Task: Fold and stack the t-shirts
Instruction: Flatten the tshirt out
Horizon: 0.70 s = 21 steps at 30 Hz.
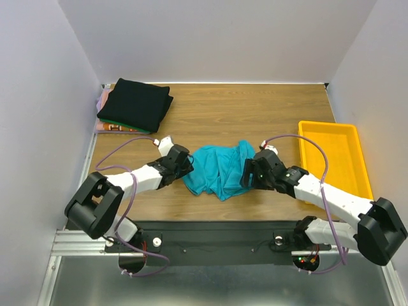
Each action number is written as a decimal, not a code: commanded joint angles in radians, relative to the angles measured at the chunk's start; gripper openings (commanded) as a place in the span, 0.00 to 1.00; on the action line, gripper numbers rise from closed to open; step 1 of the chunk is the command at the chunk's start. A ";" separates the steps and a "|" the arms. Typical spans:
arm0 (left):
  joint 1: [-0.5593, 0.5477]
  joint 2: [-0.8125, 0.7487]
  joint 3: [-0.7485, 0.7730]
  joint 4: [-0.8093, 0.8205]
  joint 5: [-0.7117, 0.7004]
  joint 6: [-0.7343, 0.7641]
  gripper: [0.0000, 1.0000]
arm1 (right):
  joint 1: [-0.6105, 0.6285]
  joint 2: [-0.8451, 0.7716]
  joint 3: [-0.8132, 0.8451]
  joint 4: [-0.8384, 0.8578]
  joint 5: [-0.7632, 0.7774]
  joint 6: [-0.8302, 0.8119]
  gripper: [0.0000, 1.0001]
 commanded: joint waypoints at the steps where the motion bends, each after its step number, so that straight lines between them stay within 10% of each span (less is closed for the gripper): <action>1: -0.003 0.083 -0.012 -0.026 0.050 0.009 0.56 | 0.000 0.041 0.002 0.117 0.053 0.063 0.72; 2: -0.003 0.089 -0.010 -0.026 0.047 0.011 0.07 | 0.000 0.046 0.008 0.120 0.054 0.072 0.63; 3: -0.003 0.098 -0.007 -0.028 0.047 0.011 0.00 | 0.000 0.046 0.015 0.125 0.055 0.081 0.53; 11: -0.003 -0.035 0.022 -0.150 -0.120 -0.011 0.00 | 0.000 -0.120 0.023 0.085 0.040 0.069 0.01; 21: -0.003 -0.463 0.195 -0.420 -0.403 -0.032 0.00 | 0.002 -0.255 0.337 -0.137 0.447 -0.012 0.00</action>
